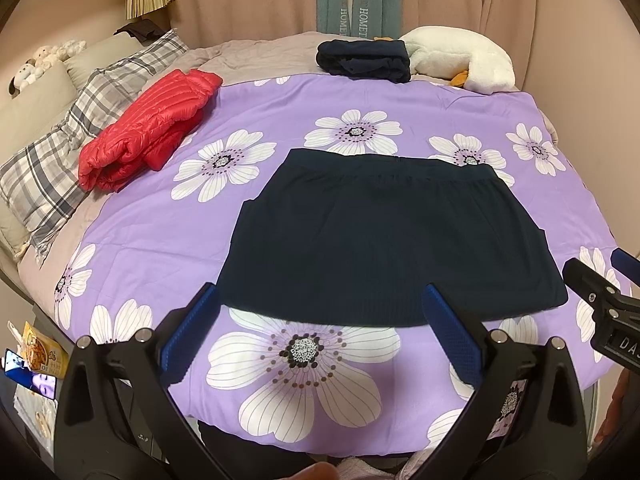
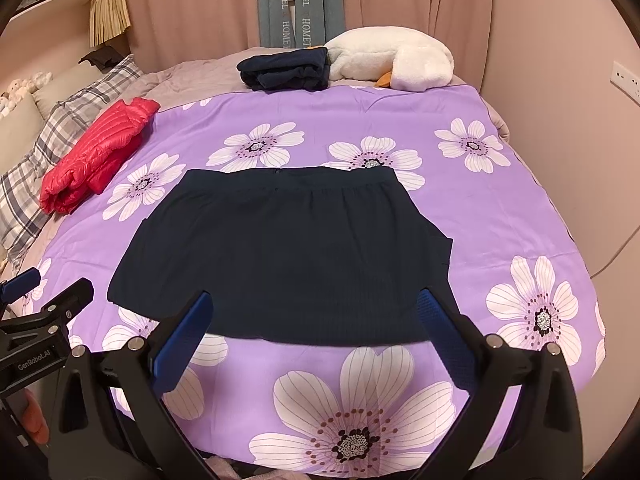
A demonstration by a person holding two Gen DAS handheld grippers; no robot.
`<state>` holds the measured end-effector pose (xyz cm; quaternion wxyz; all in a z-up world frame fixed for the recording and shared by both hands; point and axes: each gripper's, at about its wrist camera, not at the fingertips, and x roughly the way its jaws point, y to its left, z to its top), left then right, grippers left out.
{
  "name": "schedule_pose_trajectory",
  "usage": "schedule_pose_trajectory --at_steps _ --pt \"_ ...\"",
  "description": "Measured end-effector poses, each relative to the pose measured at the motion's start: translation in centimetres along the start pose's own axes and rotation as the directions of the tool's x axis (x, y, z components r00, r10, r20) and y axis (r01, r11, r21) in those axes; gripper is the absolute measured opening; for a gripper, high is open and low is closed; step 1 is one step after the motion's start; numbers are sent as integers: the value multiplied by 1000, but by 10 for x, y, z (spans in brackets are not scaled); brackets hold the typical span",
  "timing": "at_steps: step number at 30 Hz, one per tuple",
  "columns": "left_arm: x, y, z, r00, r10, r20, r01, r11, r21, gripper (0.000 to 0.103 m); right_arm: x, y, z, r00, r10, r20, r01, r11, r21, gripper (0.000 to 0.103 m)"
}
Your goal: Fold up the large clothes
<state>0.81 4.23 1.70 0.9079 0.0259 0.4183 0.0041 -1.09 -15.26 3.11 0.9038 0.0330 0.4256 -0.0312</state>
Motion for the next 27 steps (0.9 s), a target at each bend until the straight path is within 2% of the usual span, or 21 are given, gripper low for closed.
schedule_pose_trajectory --at_steps 27 --pt "1 -1 0 1000 2 0 -2 1000 2 101 1 0 -1 1000 -2 3 2 1000 -6 102"
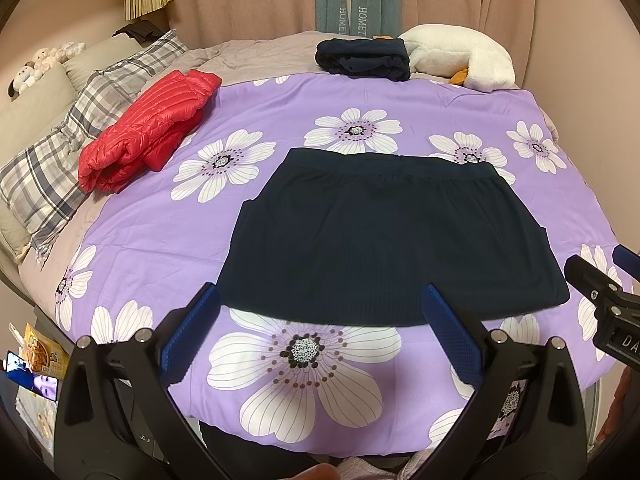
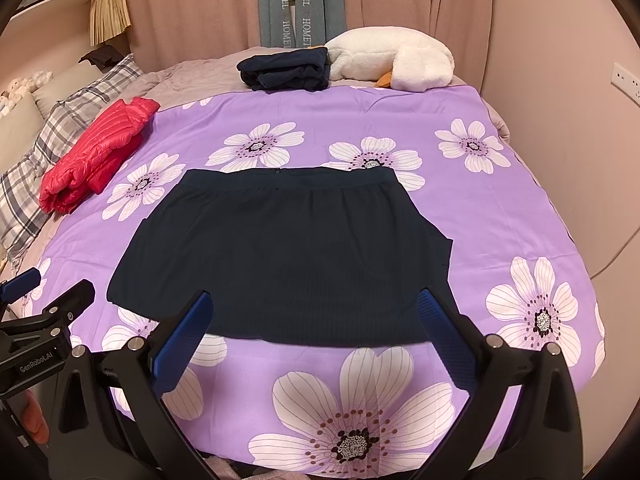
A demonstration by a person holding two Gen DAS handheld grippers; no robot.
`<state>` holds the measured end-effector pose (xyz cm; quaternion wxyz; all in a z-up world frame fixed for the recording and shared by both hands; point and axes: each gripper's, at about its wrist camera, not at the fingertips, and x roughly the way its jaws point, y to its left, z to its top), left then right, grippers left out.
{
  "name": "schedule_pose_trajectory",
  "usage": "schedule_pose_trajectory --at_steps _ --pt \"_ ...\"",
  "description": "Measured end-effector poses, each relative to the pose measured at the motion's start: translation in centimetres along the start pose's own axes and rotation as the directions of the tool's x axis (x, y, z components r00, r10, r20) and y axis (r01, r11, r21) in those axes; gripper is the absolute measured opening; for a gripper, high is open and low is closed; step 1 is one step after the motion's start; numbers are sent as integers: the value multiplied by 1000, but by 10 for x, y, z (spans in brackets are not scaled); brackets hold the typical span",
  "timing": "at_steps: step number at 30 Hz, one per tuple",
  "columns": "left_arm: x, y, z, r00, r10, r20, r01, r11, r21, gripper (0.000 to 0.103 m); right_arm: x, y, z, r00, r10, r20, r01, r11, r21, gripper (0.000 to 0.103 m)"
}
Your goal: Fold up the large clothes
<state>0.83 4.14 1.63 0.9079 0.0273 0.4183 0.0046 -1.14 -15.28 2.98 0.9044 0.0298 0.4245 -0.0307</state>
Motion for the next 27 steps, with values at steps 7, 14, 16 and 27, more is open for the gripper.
schedule_pose_trajectory --at_steps 7,14,16,27 --pt "0 -1 0 1000 1 -1 -1 1000 -1 101 0 1 0 1000 -1 0 1 1000 0 102" --pt "0 -1 1 1000 0 -2 0 1000 -2 101 -1 1 1 1000 -1 1 1 1000 -1 102" --pt "0 -1 0 1000 0 -3 0 1000 -2 101 -1 1 1 1000 -2 2 2 1000 -2 102" --pt "2 2 -2 1000 -1 -1 1 1000 -2 101 -1 2 2 1000 -1 1 1 1000 -3 102"
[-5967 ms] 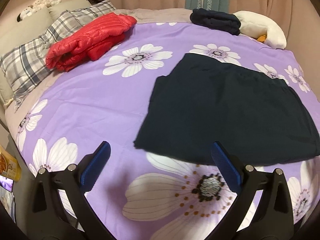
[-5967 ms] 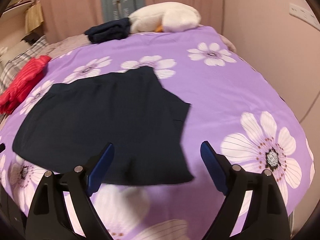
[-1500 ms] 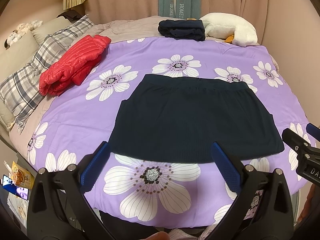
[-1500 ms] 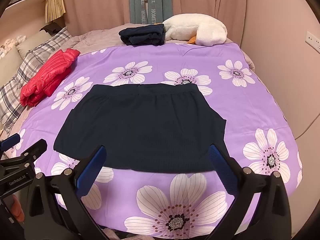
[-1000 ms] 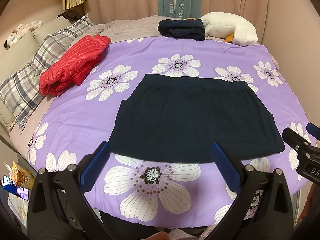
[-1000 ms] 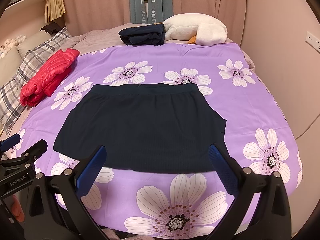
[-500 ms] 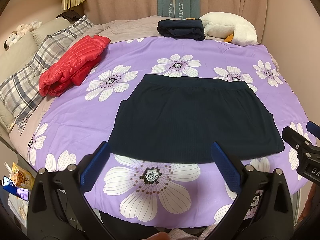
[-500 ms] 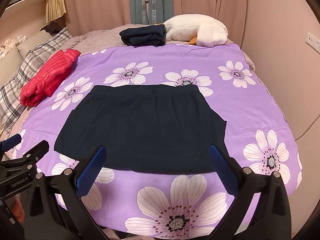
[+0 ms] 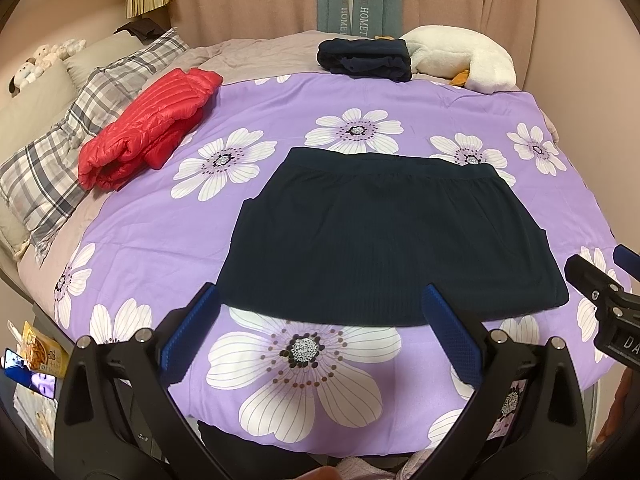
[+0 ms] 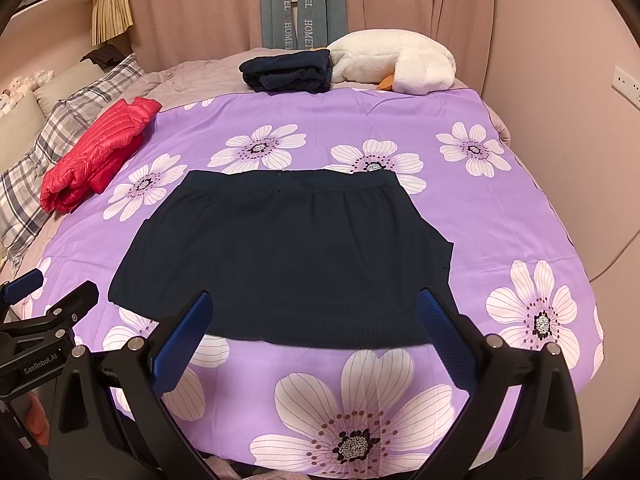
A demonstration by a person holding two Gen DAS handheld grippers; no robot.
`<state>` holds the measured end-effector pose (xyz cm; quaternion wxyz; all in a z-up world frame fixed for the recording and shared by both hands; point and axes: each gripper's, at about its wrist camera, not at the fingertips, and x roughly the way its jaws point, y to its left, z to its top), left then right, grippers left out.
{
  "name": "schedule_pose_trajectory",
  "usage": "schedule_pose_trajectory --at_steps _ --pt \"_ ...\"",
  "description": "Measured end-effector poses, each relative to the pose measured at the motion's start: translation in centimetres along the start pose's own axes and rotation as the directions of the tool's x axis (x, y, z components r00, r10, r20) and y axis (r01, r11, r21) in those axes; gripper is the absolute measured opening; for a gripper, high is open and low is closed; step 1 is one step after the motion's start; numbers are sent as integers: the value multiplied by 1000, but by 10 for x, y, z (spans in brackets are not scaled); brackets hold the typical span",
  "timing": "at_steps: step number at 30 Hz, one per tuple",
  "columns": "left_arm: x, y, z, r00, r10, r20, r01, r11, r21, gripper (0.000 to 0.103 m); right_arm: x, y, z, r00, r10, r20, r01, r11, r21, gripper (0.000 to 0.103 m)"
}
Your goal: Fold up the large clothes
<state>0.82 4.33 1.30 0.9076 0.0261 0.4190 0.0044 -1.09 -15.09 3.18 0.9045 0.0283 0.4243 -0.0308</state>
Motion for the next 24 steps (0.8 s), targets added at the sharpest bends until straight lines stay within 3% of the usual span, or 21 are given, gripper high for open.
schedule_pose_trajectory --at_steps 24 --pt "1 2 1 1000 0 -2 0 1000 0 101 -1 3 1 1000 -2 3 2 1000 -3 102"
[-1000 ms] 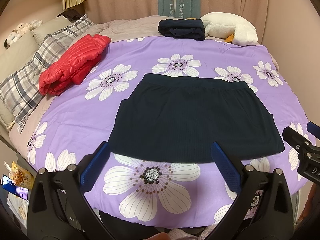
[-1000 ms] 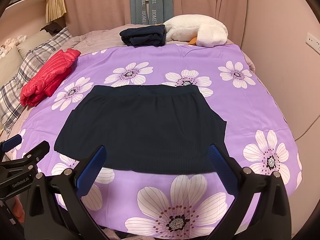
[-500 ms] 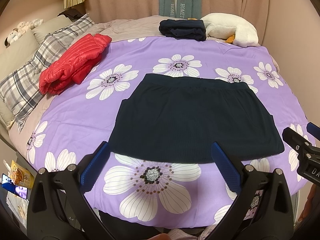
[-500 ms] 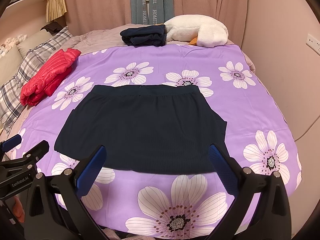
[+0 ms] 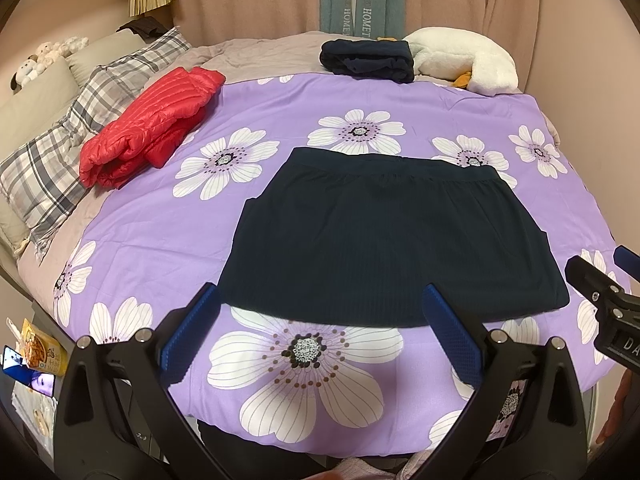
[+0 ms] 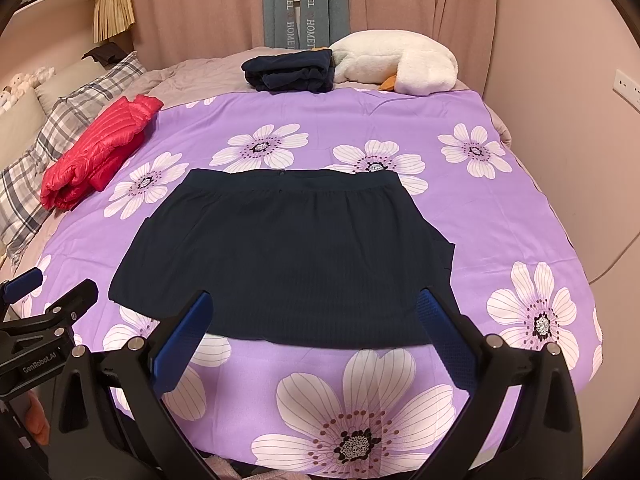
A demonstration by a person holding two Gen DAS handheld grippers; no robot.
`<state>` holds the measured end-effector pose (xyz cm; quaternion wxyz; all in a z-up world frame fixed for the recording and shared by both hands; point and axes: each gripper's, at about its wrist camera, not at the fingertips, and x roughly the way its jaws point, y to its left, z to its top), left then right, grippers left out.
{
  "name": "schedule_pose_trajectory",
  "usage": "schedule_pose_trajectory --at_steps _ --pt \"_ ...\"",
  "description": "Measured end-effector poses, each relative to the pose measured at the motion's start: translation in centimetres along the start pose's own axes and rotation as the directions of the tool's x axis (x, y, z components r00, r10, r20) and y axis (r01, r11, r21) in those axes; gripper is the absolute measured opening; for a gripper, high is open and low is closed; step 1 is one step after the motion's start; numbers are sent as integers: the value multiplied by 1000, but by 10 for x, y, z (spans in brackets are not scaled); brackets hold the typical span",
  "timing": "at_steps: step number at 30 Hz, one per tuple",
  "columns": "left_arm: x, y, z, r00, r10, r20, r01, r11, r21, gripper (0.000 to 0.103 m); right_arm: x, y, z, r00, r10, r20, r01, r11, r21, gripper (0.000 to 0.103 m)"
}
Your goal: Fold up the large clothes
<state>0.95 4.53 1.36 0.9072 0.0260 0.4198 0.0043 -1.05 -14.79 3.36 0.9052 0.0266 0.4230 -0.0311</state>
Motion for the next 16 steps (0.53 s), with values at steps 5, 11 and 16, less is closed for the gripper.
schedule_pose_trajectory --at_steps 5,11,16 --pt "0 1 0 1000 -1 1 1 1000 1 101 -1 2 1 1000 1 4 -1 1000 -6 102" --pt "0 5 -2 1000 5 3 -5 1000 -10 101 -4 5 4 1000 6 14 -5 1000 -14 102" --pt "-1 10 -3 1000 8 -3 -8 1000 -28 101 -3 3 5 1000 7 6 -7 1000 -15 102"
